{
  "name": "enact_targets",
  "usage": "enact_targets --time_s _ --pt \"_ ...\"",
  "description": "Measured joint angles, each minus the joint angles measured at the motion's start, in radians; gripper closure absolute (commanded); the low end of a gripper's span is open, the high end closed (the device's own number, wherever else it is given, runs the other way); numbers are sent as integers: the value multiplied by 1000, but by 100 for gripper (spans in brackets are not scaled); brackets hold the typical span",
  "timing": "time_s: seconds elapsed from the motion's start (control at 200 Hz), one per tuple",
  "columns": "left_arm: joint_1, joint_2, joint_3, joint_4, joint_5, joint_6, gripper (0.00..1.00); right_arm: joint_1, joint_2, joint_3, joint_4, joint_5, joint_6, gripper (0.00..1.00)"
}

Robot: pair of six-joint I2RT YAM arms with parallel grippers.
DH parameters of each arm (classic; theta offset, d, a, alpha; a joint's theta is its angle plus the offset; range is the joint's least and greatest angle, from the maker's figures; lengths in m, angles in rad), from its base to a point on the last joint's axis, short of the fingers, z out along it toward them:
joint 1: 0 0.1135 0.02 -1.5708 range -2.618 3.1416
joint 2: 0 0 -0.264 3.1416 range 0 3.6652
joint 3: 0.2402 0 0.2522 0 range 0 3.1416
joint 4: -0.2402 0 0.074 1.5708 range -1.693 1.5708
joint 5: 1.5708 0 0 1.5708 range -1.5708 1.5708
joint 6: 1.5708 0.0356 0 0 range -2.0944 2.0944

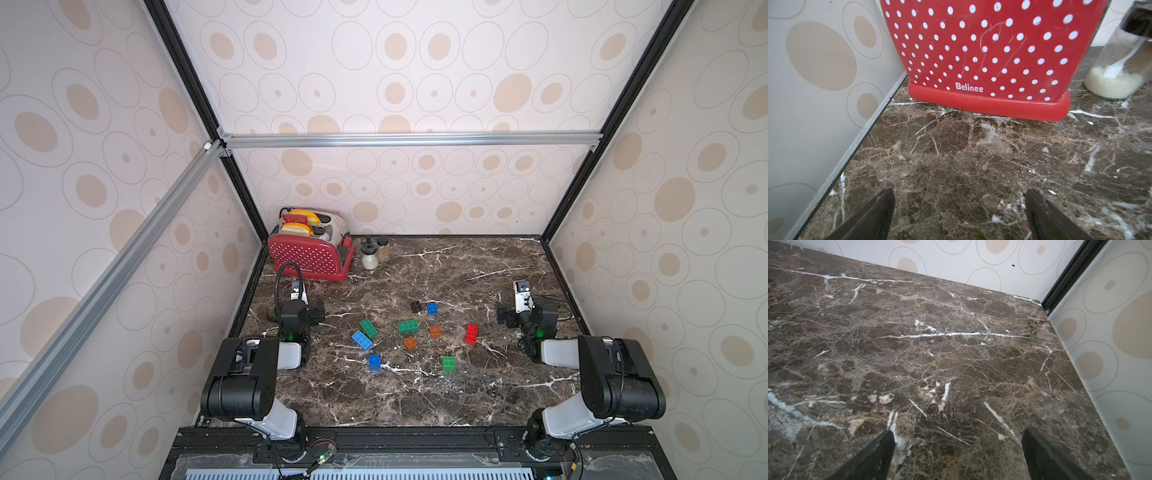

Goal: Assemble the letter f with lego
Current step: Pick up the lego brick from the center of the board.

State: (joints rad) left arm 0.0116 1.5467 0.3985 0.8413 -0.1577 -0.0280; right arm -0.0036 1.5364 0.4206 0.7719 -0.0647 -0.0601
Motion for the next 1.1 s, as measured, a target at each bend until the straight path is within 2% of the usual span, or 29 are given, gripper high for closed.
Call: enact_targets --time_s 0.16,0.265,0.361,0.461,0.586,0.676,0.766,0.876,0.956,1.102 --pt "0 0 2 -2 3 -1 1 0 -3 3 -13 31 7 0" --pt "-7 -5 11 -33 -33 -5 1 8 -32 107 -239 158 68 0" --pt "-13 -46 76 -189 -79 -13 1 24 -35 293 -449 233 123 0" --pt "-51 -90 224 -421 -145 -34 1 86 -44 432 -593 304 166 0" --pt "-203 -193 336 -631 -190 -51 1 119 -55 563 -790 322 227 0" --pt "-318 -285 394 -809 -183 -84 1 115 -76 625 -902 314 289 0" --pt "-393 -356 445 -965 -161 -128 1 108 -81 686 -1016 315 388 0" --pt "-440 -421 486 -1133 -64 -227 1 70 -75 748 -1139 180 478 0" --pt "-486 -413 529 -1248 -10 -288 1 57 -73 767 -1206 128 515 0" --pt "-663 -319 628 -1408 68 -343 1 66 -73 761 -1345 -7 527 0"
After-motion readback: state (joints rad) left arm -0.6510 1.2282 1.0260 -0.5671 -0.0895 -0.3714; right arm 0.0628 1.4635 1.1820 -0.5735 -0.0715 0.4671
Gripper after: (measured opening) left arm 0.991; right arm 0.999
